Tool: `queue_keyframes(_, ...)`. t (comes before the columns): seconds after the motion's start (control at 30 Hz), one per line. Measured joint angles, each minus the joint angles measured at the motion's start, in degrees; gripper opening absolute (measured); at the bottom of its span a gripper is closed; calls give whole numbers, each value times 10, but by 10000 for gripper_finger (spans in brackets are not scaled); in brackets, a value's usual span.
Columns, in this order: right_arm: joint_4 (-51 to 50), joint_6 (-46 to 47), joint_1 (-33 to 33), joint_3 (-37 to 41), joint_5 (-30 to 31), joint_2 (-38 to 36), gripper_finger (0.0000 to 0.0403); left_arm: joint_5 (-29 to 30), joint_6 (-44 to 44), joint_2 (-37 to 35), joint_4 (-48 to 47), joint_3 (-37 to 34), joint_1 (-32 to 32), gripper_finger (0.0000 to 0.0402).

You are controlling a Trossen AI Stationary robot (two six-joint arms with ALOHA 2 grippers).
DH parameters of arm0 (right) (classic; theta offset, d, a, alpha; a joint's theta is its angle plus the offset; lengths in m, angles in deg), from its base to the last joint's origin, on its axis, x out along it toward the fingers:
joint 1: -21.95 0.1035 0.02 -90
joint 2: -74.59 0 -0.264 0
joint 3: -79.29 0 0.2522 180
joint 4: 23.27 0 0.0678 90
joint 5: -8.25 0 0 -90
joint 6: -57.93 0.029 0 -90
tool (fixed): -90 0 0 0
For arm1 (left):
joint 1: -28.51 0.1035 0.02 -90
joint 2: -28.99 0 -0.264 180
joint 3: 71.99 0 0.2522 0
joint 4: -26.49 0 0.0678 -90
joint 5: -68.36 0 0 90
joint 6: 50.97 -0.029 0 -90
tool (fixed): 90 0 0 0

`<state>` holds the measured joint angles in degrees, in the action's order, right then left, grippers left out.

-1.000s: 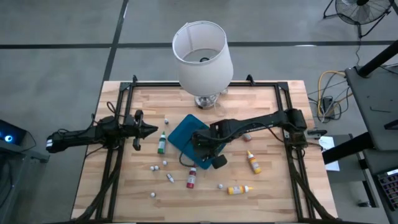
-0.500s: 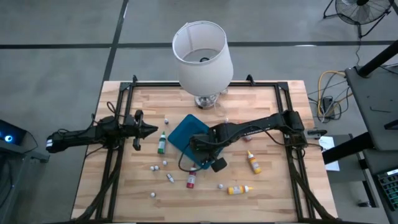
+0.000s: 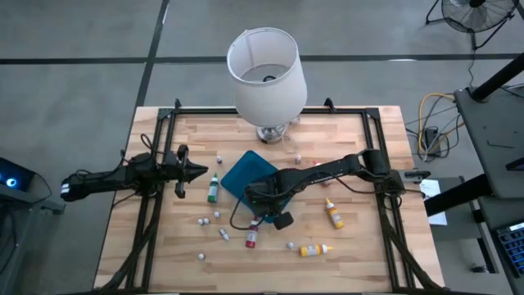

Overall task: Pick & Place food coloring
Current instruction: Put the small black food coloring bottle into the blue container

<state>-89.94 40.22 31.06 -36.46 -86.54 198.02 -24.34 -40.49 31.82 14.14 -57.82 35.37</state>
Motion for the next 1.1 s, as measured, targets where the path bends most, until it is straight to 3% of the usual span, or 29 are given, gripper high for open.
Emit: queue_keyframes(1.1,71,2,-9,56,-2,5,48,0,0,0,0,0,0,0)
